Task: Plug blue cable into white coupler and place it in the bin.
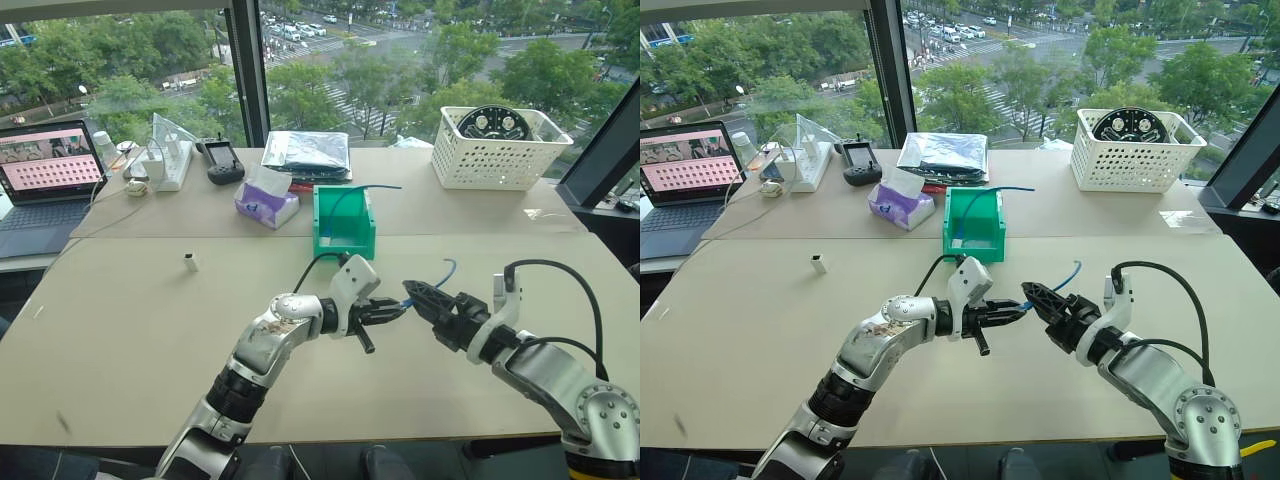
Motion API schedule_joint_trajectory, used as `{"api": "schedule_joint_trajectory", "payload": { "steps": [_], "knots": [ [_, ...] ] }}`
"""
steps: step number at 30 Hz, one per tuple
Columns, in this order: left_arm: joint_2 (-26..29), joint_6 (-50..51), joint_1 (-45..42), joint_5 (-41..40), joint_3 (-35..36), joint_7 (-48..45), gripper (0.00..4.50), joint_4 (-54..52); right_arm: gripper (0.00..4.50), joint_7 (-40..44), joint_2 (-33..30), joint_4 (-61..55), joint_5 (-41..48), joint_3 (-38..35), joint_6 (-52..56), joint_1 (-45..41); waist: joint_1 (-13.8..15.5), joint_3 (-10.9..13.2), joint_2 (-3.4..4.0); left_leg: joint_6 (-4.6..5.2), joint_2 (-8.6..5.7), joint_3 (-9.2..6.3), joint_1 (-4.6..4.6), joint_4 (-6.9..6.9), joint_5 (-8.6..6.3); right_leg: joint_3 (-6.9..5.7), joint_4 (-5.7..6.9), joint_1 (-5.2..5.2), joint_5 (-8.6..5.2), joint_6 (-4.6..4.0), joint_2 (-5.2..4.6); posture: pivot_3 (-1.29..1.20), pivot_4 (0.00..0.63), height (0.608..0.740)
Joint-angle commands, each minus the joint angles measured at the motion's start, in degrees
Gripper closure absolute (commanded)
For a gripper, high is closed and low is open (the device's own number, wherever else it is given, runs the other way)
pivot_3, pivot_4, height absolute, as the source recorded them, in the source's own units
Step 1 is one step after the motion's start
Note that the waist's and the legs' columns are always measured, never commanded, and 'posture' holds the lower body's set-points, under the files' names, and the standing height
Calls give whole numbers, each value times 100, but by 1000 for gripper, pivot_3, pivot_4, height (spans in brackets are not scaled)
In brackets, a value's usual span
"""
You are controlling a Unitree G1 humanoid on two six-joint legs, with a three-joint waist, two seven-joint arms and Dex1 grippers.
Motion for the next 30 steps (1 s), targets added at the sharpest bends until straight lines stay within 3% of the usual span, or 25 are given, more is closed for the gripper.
{"api": "schedule_joint_trajectory", "payload": {
  "steps": [1, 4, 7, 13, 19, 22, 24, 30],
  "knots": [
    [-55, -8, -52, -98, -73, -38, 4411, -104, 1908, 189, -47, -334, 197, 46, -97, -35, 2, 0, 0, 0, 0, 0, 0, 0, 0, 0, 0, 0, 0, 0, 0, 0, 150, 736],
    [-59, -7, -52, -101, -76, -35, 4411, -103, 1908, 205, -54, -342, 199, 61, -103, -24, 8, 0, 0, 0, 0, 0, 0, 0, 0, 0, 0, 0, 0, 0, 0, 0, 150, 736],
    [-68, -8, -49, -103, -76, -26, 4411, -102, 2553, 212, -43, -347, 199, 70, -130, -18, 22, 0, 0, 0, 0, 0, 0, 0, 0, 0, 0, 0, 0, 0, 0, 0, 150, 736],
    [-71, -16, -45, -135, -78, 2, 4411, -94, 4479, 262, -32, -364, 199, 87, -146, -12, 34, 0, 0, 0, 0, 0, 0, 0, 0, 0, 0, 0, 2, -3, 0, 0, 150, 736],
    [-77, -180, -62, -87, 12, 101, 4411, -26, 4479, 303, -160, -267, 168, 59, -177, -112, 40, 0, 0, 0, 0, 0, 0, 1, 0, 0, 0, 0, 2, -3, 0, 0, 150, 736],
    [112, -413, -19, -146, 157, -67, 3019, -135, 4500, 400, -296, -90, 20, -76, -248, -365, 33, 0, 0, 0, 0, 1, 0, 1, 0, 0, 0, 0, 3, -5, 0, 0, 150, 736],
    [369, -671, 53, -152, 146, -333, 2621, -311, 4500, 523, -418, 35, -9, -139, -207, -497, 30, 0, 0, 0, 1, 2, 0, 1, 0, 0, 1, -2, 3, -5, 2, 0, 150, 736],
    [1242, -1451, 583, 69, 980, -4, 466, -550, 4500, 1193, -1107, 1007, -343, -42, 268, -1473, 1, 1, 0, 0, 5, 8, 2, 1, 0, 4, 1, -4, 20, -36, 2, 0, 150, 736]
  ]
}}
